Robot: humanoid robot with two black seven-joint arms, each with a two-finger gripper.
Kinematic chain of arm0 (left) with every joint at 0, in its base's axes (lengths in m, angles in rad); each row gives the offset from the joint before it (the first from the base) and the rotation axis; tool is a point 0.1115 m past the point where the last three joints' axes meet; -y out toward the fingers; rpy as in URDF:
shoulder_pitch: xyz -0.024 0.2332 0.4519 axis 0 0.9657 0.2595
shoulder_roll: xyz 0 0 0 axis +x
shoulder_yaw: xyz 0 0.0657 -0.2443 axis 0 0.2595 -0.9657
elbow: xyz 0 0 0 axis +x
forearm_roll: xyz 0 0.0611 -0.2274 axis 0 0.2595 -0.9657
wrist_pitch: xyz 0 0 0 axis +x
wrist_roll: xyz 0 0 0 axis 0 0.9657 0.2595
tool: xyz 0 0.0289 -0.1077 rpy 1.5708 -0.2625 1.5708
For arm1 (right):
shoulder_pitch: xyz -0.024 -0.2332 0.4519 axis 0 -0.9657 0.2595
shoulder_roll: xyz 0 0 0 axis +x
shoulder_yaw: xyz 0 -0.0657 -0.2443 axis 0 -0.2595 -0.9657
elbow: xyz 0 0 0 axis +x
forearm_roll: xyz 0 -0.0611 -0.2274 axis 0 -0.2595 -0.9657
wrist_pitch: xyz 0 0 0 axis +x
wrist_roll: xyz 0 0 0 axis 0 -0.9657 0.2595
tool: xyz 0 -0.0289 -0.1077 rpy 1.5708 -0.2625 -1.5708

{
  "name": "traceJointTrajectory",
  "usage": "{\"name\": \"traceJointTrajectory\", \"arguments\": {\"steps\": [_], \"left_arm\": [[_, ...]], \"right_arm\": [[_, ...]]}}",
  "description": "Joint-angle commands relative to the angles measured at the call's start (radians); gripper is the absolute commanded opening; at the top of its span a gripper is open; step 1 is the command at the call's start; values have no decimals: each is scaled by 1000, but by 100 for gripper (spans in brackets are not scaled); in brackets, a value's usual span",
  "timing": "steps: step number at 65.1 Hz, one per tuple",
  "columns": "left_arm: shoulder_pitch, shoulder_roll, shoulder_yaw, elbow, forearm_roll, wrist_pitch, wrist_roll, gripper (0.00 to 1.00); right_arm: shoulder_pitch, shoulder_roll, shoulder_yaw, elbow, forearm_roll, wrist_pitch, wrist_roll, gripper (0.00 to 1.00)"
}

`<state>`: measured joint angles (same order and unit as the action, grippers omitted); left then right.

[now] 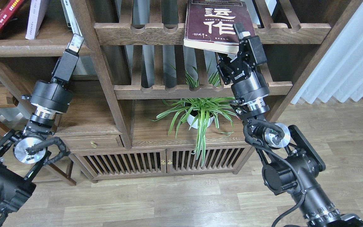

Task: Organize books on shelf
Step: 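Raise both grippers toward the maroon book on the upper shelf, then pull the maroon book off the upper shelf with both grippers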

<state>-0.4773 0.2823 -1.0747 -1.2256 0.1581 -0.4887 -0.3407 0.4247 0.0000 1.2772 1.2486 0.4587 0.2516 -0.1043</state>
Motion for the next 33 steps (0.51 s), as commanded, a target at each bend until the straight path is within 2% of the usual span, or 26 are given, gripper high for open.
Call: {"name": "traceJointTrajectory", "arguments": {"steps": [1,12,19,20,27,33], "left_arm": [[0,0,1,0,0,0,0,100],[0,0,2,3,0,0,0,100],[-1,-12,2,3,0,0,0,100],[-1,-21,2,3,0,0,0,100],[-1,-44,2,3,-2,0,5,100],[-1,-81,7,3,-2,0,40,100]], "right_arm": [[17,0,2,0,0,-15,0,96],[17,0,2,-2,2,-20,0,85],[16,0,5,-2,3,-18,0,66],[16,0,7,-2,3,-17,0,61],[17,0,16,-18,3,-11,2,51],[17,0,18,-29,3,1,-2,38]]}}
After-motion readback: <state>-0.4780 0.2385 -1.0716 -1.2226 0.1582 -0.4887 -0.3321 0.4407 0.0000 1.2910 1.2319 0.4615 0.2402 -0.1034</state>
